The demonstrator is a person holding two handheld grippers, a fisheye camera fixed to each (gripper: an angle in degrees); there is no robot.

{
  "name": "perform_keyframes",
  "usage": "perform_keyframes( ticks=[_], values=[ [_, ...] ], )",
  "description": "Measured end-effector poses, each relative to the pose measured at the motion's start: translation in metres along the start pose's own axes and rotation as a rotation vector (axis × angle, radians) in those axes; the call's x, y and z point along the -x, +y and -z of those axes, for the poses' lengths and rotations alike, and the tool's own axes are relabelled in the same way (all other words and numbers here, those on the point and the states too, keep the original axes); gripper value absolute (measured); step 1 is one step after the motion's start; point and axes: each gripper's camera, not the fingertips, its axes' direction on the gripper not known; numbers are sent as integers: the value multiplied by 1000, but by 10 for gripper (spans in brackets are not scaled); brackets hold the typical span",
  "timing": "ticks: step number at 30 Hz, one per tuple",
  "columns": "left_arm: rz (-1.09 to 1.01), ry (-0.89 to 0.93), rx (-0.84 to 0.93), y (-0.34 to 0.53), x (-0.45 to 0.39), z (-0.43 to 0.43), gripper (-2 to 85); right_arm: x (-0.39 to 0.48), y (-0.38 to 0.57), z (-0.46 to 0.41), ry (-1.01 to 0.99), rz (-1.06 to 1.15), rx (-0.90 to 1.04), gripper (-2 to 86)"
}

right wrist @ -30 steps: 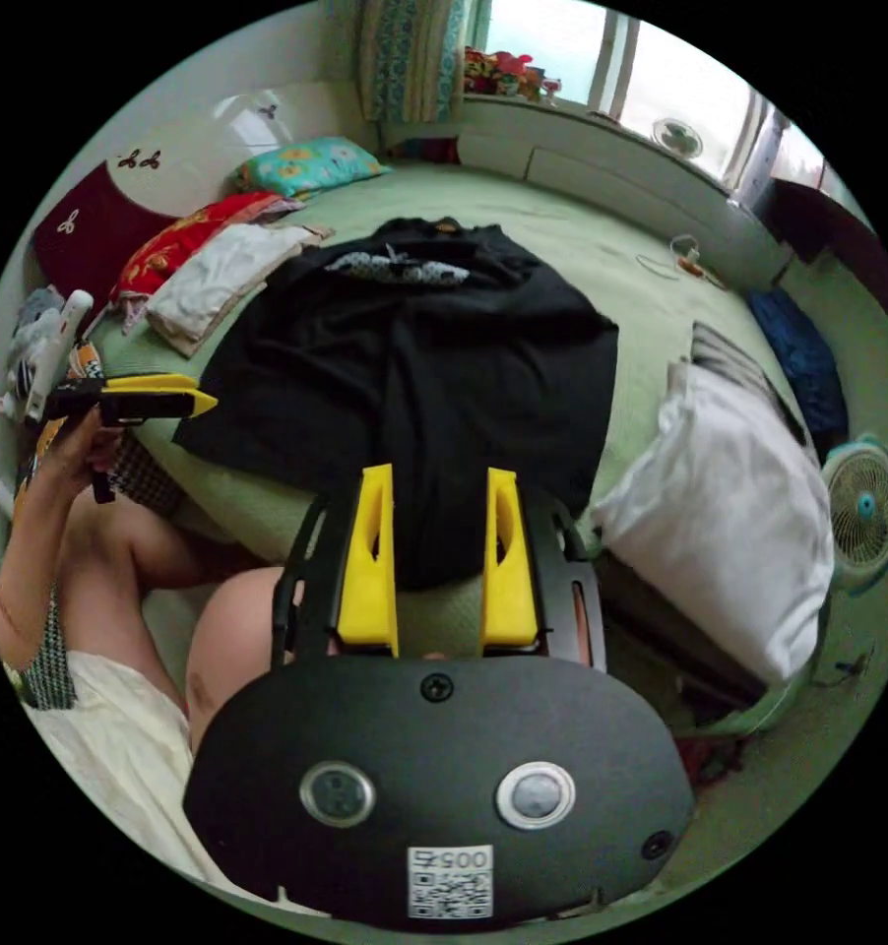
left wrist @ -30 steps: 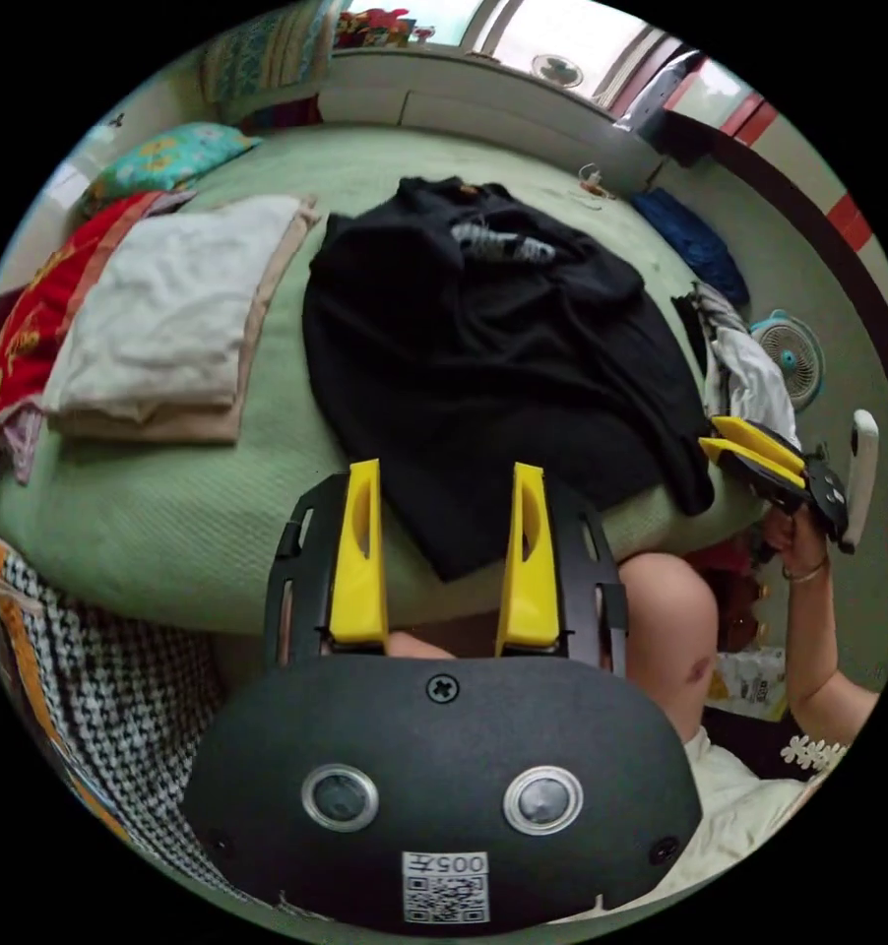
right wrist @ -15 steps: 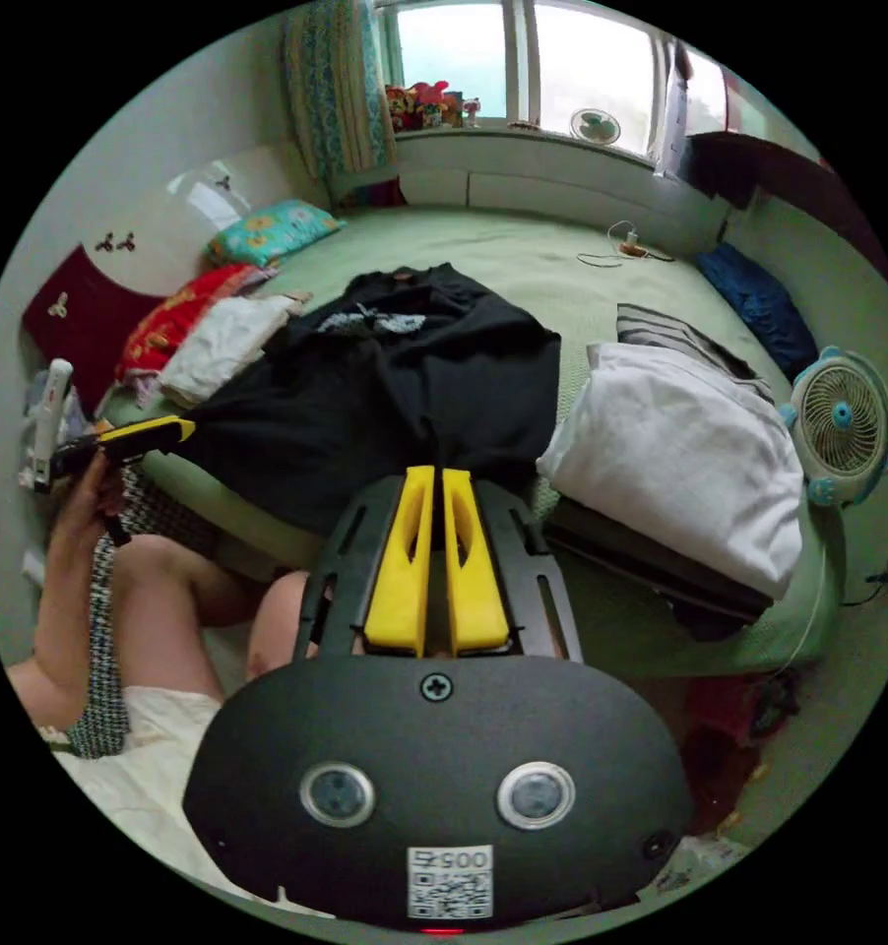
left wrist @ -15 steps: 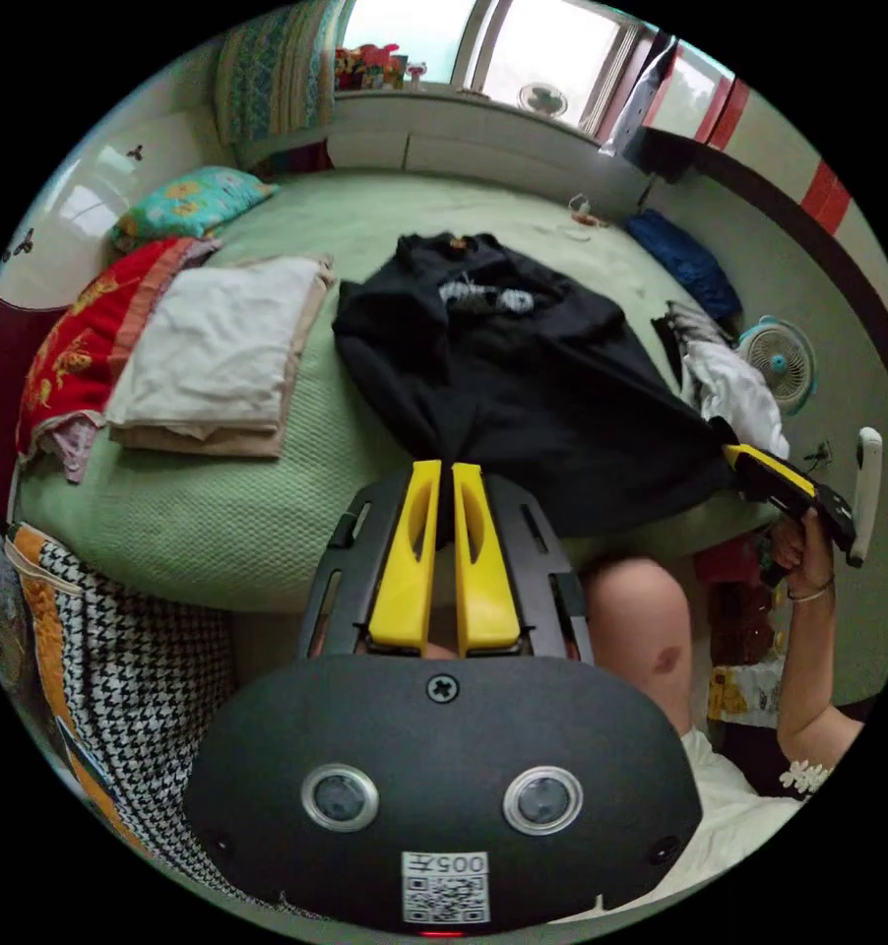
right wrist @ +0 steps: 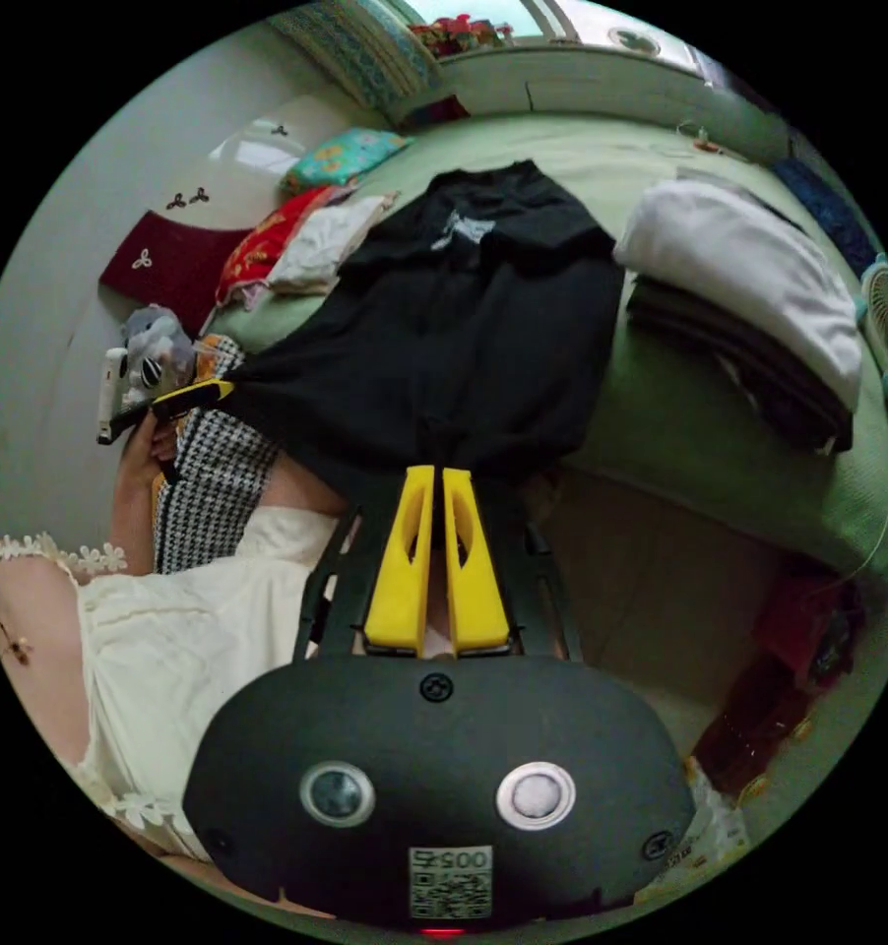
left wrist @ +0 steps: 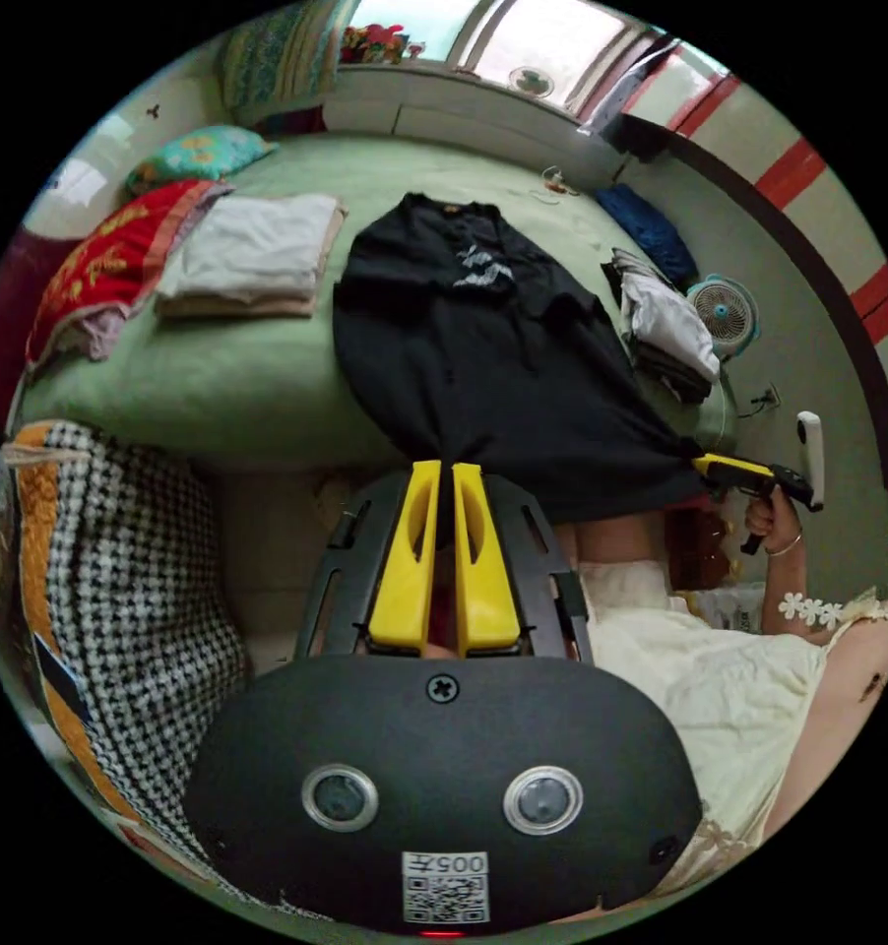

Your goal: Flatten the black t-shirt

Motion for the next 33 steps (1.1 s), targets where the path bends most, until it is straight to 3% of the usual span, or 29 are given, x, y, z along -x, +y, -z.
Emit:
perform_keyframes(
  ticks=[4,7,9,14,19,23,27,28,33],
  values=[
    [46,-54,30,6,13,-16,50,11,-6,-27,47,103,167,-10],
    [22,-91,-34,-4,21,-1,99,19,-17,-23,189,205,271,31],
    [-20,-136,-105,-19,20,9,121,25,-30,-8,285,277,224,65],
    [-227,-183,-250,-98,-8,-6,156,66,-102,12,347,557,-203,96],
    [-366,-119,-220,-207,-37,-71,217,93,-167,-59,643,829,-211,86],
    [-404,-191,-147,-257,-45,-111,220,83,-199,-114,723,982,-21,68],
    [-339,-298,-121,-283,-39,-145,147,69,-214,-120,769,946,-18,-3],
    [-336,-312,-132,-285,-37,-152,108,63,-221,-106,723,874,-41,-9],
    [-321,-258,-154,-297,-28,-163,107,-12,-259,-3,593,366,-293,-15]
  ],
)
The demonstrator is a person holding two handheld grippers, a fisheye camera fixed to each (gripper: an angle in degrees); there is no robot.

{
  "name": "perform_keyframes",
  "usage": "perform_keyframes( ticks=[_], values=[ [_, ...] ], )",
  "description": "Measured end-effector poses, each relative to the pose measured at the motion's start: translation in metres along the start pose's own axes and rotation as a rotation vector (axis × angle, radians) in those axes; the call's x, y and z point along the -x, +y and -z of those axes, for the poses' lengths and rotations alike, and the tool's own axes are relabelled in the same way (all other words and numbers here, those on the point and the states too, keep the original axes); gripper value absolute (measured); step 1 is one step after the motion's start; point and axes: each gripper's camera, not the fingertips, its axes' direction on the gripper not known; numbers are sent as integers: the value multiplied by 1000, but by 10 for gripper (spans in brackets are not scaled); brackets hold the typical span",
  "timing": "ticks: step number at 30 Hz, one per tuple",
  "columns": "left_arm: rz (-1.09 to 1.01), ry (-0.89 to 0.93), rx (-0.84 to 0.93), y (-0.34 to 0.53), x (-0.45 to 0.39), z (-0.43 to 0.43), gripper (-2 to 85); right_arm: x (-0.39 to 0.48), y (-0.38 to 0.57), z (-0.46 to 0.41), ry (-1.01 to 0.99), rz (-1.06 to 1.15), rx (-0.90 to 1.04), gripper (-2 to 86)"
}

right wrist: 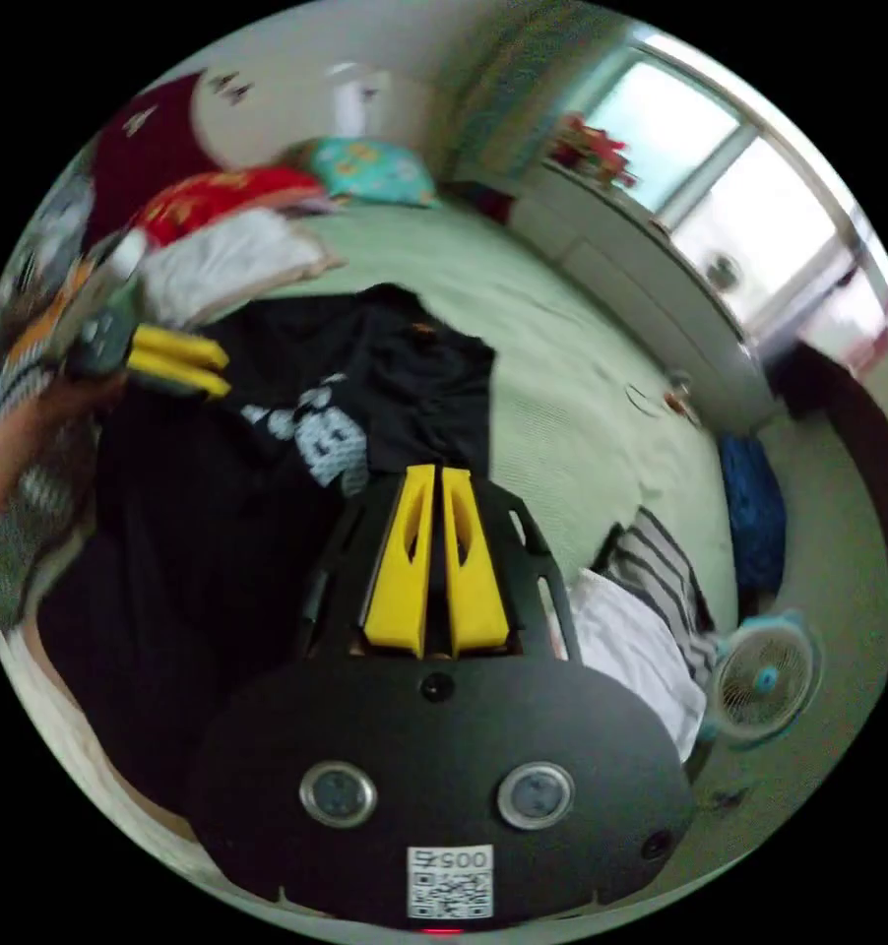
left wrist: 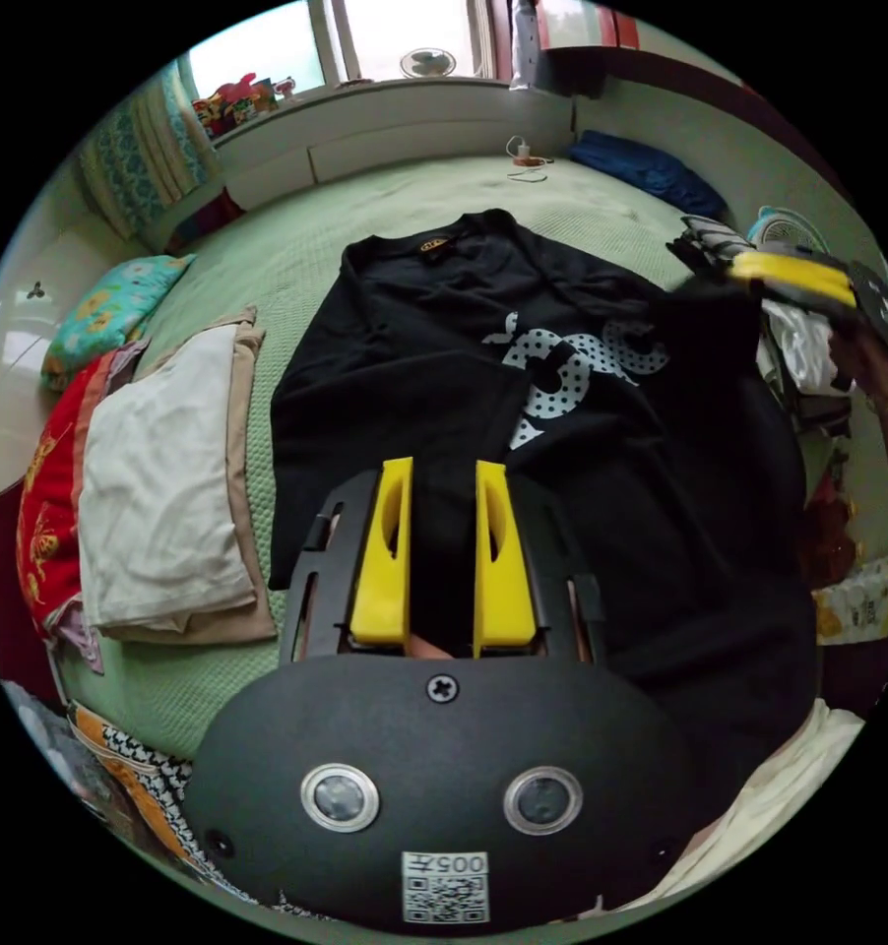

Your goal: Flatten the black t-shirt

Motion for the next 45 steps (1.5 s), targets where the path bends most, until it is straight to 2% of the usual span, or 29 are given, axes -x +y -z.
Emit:
perform_keyframes(
  ticks=[2,5,10,11,15,20,22,26,30,34,36,38,40,42,45],
  values=[
    [8,16,-15,-7,4,-1,111,-78,6,8,110,-269,-14,-15],
    [-3,23,-22,-25,5,-5,127,-163,23,2,202,-535,49,-15],
    [-36,18,12,-68,-1,-30,141,-237,54,-34,134,-780,222,-6],
    [-39,20,18,-73,-3,-34,140,-242,61,-33,109,-808,200,1],
    [-58,4,55,-105,-9,-61,139,-232,75,-8,103,-774,57,16],
    [-38,-9,79,-127,-2,-83,127,-185,87,9,-38,-609,-5,19],
    [30,-42,73,-134,13,-84,51,-168,90,7,-80,-552,-5,17],
    [44,6,85,-145,39,-83,26,-144,91,-6,-141,-476,13,9],
    [88,-42,1,-160,90,-47,16,-136,88,-23,-151,-451,45,7],
    [201,-249,-26,-167,174,-6,15,-133,83,-36,-155,-430,61,10],
    [289,-295,-3,-166,216,0,18,-132,81,-43,-161,-426,64,11],
    [373,-256,-4,-160,255,0,22,-128,76,-55,-182,-423,78,13],
    [557,-262,1,-145,298,-3,19,-124,71,-65,-177,-424,92,15],
    [608,-280,-14,-136,314,-6,36,-119,65,-74,-175,-417,100,19],
    [563,-176,-116,-135,310,-6,50,-111,53,-86,-189,-388,107,28]
  ],
)
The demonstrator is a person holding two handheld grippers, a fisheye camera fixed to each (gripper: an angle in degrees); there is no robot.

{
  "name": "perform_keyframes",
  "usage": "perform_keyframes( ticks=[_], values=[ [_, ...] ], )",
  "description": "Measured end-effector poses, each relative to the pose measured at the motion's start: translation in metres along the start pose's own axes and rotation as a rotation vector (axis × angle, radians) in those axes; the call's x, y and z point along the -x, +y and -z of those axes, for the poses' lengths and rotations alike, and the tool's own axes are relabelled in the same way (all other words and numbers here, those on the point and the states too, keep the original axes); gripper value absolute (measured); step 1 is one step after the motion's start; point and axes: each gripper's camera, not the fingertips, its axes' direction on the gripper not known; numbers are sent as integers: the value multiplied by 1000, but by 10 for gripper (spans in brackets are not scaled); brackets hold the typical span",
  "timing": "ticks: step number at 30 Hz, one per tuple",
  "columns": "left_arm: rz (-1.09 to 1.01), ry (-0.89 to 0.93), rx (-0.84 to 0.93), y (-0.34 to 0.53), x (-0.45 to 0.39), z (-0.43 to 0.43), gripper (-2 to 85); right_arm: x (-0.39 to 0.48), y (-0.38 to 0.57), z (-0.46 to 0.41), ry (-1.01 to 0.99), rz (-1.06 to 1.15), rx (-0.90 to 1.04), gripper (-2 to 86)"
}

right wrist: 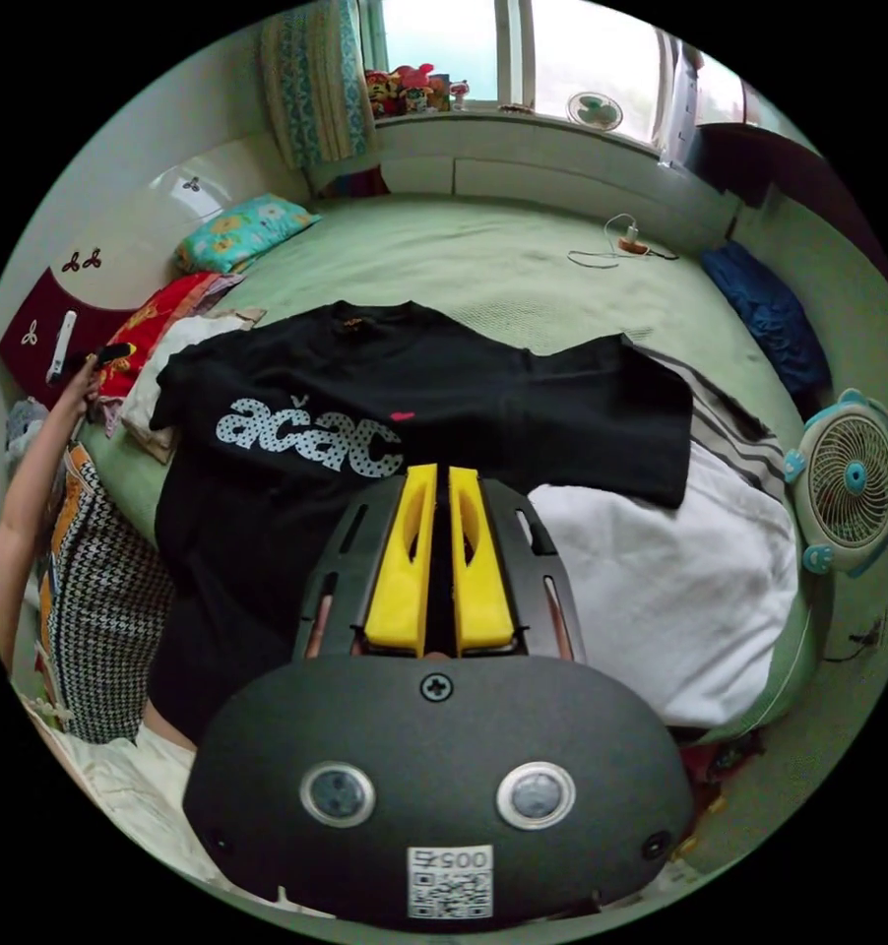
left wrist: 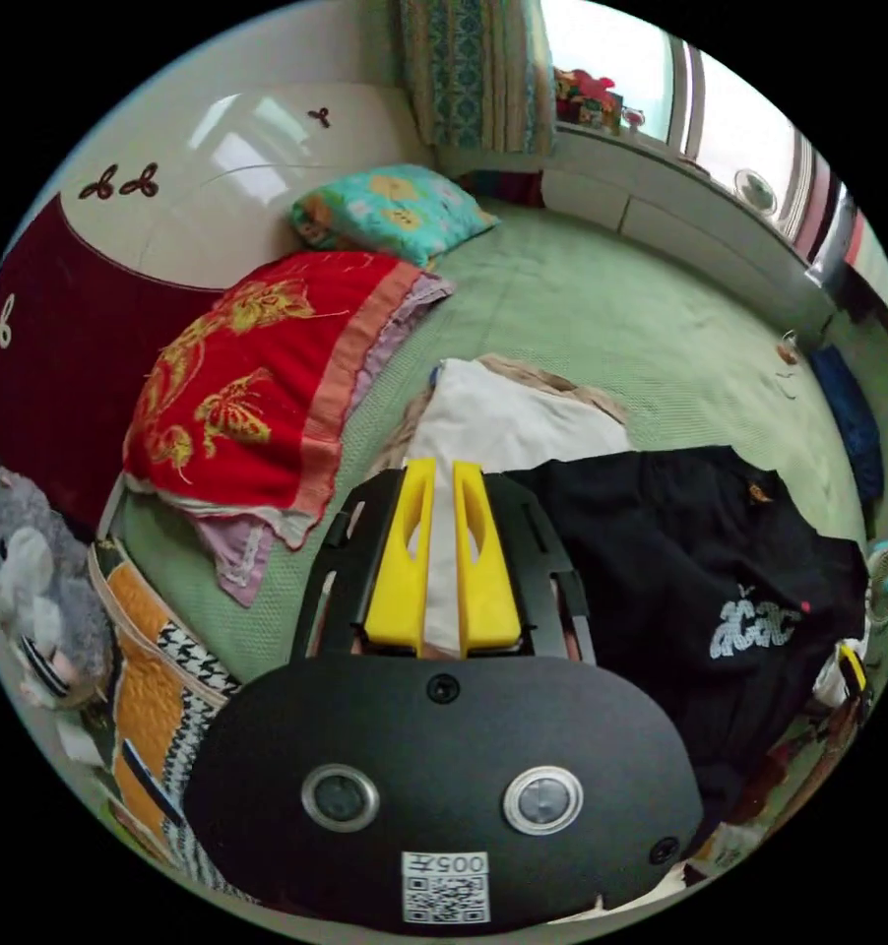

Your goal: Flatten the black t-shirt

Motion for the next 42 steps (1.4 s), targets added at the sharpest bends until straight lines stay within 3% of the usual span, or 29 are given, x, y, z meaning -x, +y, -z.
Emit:
perform_keyframes(
  ticks=[4,8,15,21,25,29,36,42],
  values=[
    [-260,145,-24,1,-63,-9,90,11,-26,-9,-71,59,-53,51],
    [-363,285,35,-9,-126,-38,130,29,-84,-31,-142,146,-129,98],
    [-472,117,130,-48,-210,-113,164,55,-188,-140,-82,252,68,131],
    [-579,186,237,-62,-223,-151,178,42,-231,-211,-40,269,206,134],
    [-507,206,159,-49,-218,-148,145,46,-220,-230,-35,243,166,104],
    [-490,256,136,-49,-216,-131,53,71,-212,-215,16,340,108,-6],
    [-399,139,58,-77,-232,-95,43,92,-268,-192,137,229,15,-11],
    [-254,108,88,-45,-221,-77,65,107,-257,-205,320,74,71,24]
  ],
)
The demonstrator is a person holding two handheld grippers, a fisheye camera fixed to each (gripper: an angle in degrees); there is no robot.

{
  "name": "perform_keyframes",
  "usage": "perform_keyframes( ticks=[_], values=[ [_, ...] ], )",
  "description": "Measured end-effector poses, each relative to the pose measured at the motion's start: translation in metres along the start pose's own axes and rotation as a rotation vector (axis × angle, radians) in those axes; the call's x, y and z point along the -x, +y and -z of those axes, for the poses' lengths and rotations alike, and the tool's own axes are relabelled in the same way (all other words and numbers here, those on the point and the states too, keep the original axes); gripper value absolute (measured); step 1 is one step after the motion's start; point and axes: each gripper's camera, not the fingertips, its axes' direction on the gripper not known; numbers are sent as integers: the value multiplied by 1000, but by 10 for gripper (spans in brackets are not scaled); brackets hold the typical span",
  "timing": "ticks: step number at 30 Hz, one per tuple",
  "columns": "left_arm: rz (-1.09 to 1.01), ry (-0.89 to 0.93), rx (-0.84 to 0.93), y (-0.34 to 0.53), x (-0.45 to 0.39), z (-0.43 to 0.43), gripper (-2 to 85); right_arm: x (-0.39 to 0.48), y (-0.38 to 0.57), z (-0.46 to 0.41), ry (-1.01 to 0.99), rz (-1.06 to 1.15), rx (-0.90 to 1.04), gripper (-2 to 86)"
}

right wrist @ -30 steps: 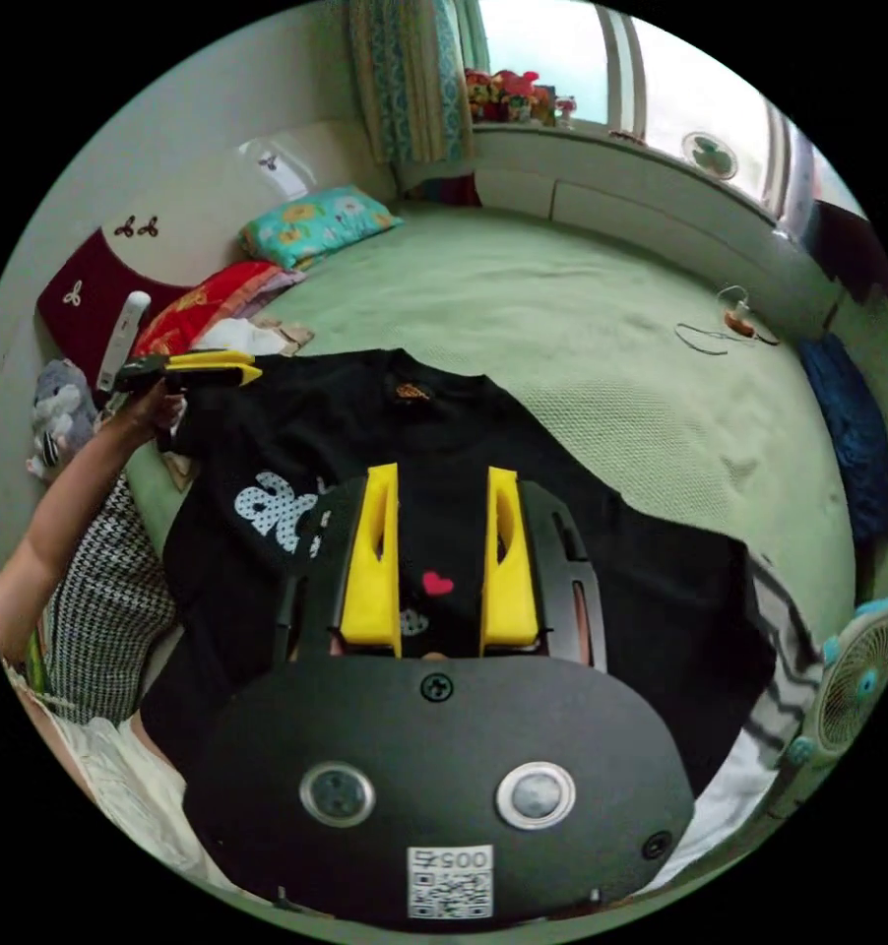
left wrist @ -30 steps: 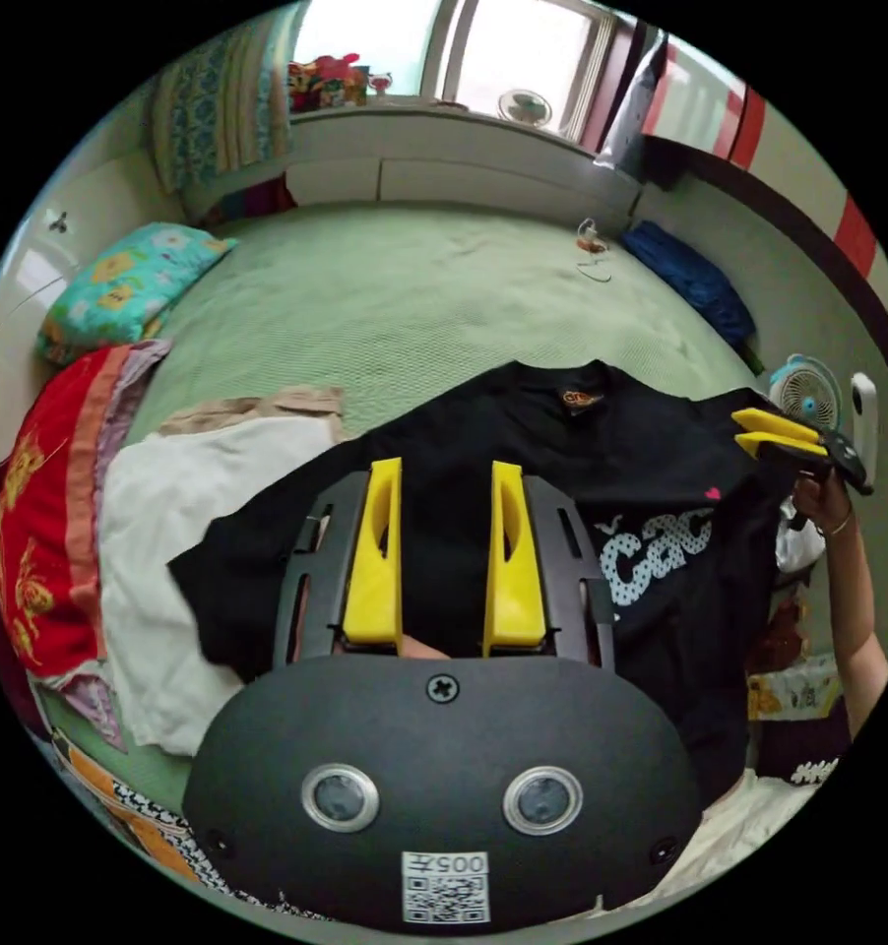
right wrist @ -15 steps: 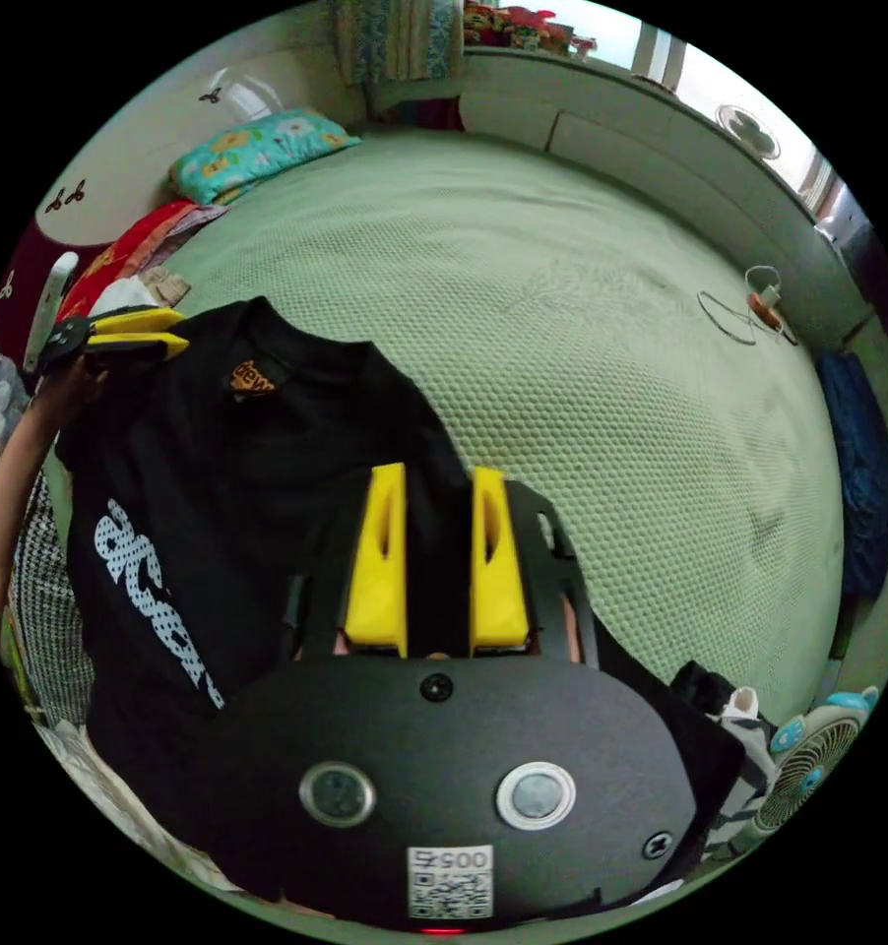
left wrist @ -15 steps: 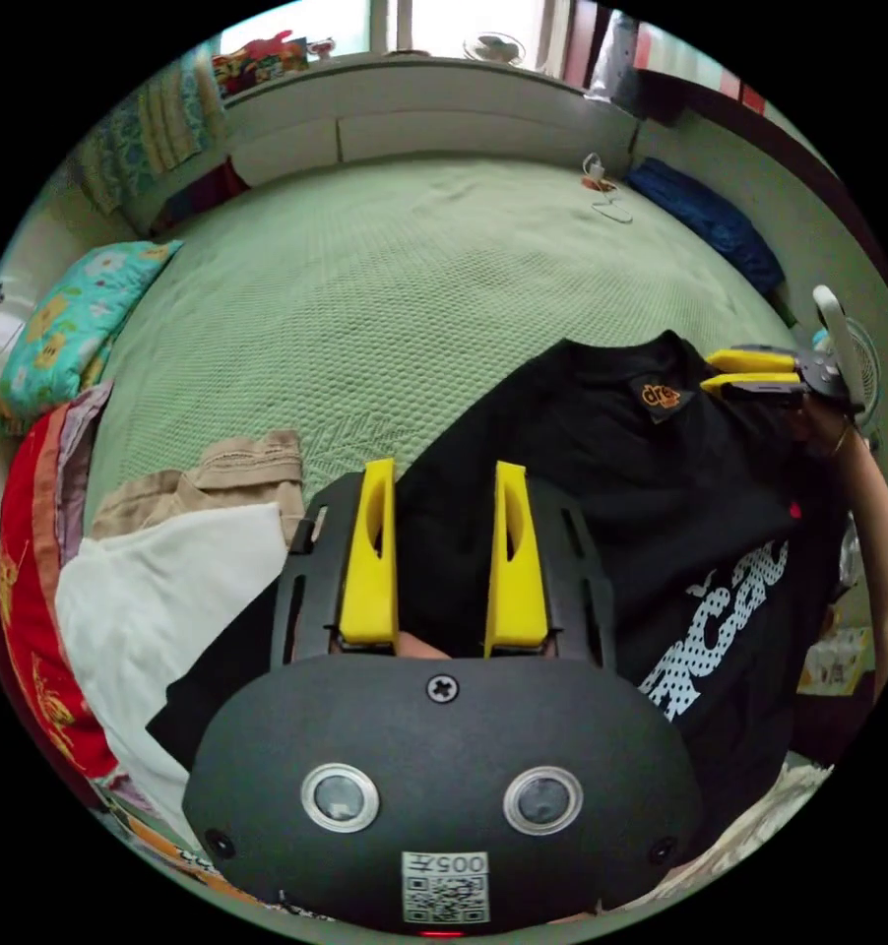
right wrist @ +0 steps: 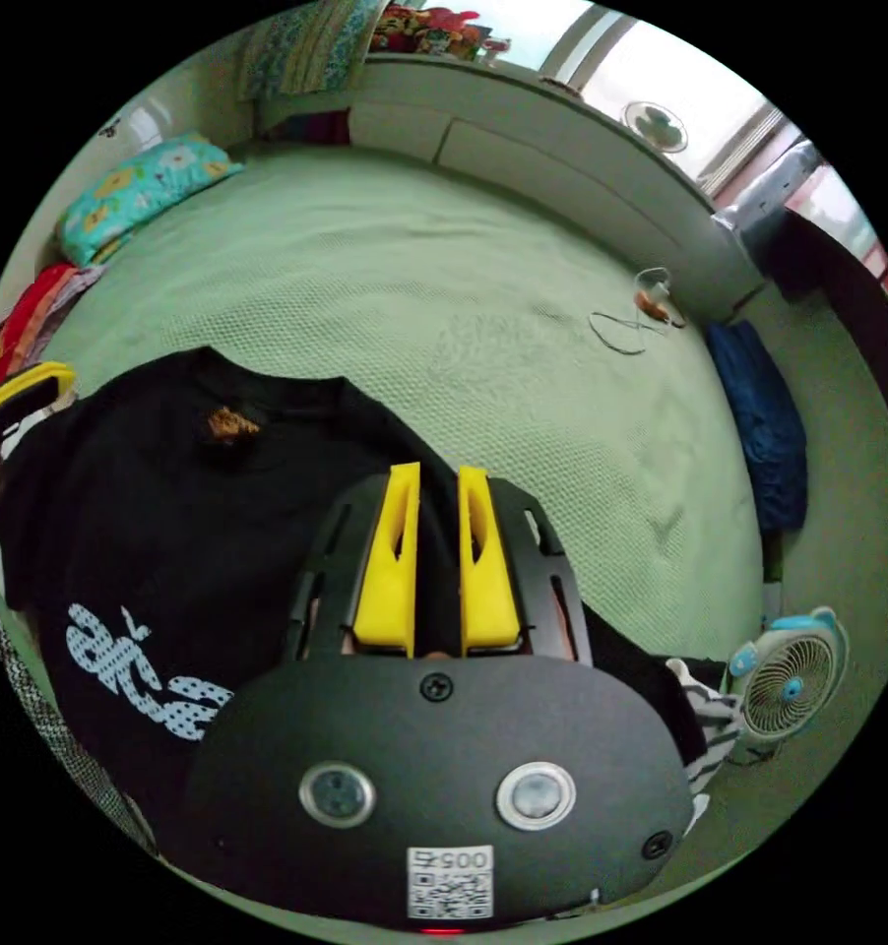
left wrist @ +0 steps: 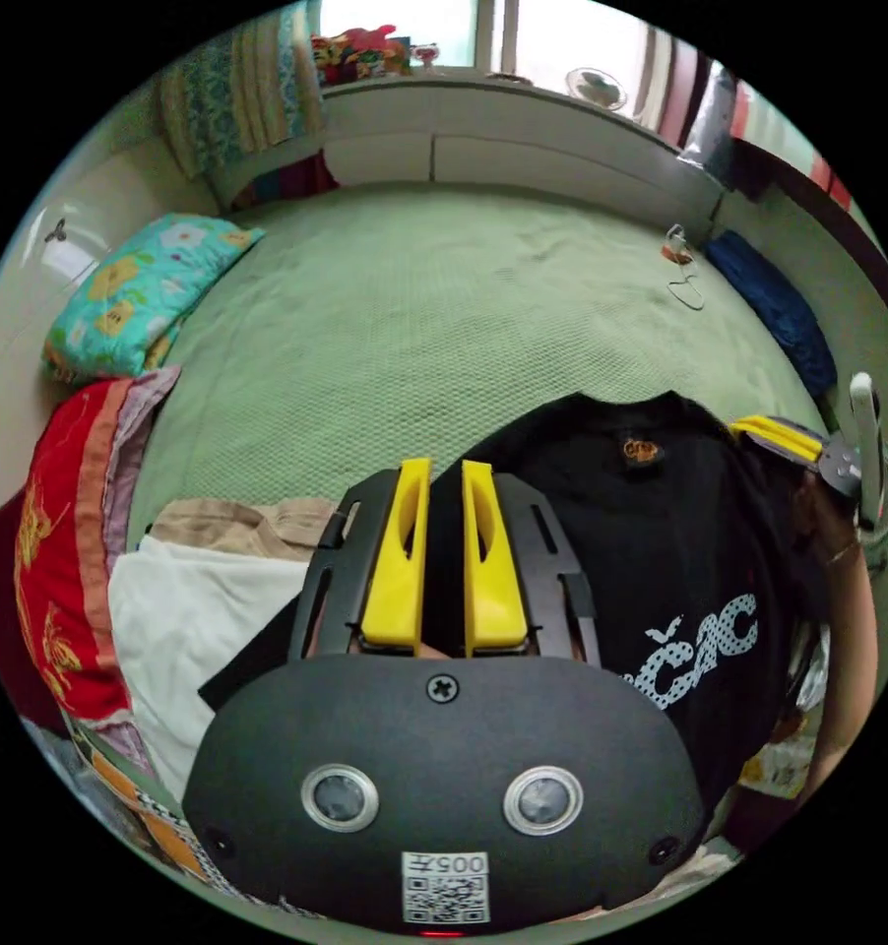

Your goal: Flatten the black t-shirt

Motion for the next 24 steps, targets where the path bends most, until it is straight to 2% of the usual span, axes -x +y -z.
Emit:
perform_keyframes(
  ticks=[3,4,8,12,14,17,19,24],
  values=[
    [-67,21,-97,47,-7,46,59,-5,46,40,-48,-26,-120,17],
    [-111,50,-147,74,-14,69,59,-9,72,62,-126,-21,-146,14],
    [-202,64,-181,181,-49,123,62,-6,193,130,-308,27,-101,32],
    [-114,58,-92,306,-93,130,53,19,312,161,-323,30,-130,11],
    [-40,43,-29,338,-106,118,41,33,358,157,-280,-57,-38,1],
    [-4,-10,42,367,-127,102,18,39,381,148,-280,-130,6,-6],
    [-7,-81,27,383,-143,103,8,42,385,138,-280,-161,63,-6],
    [33,-138,82,403,-163,117,-4,50,396,143,-208,-195,70,-4]
  ],
)
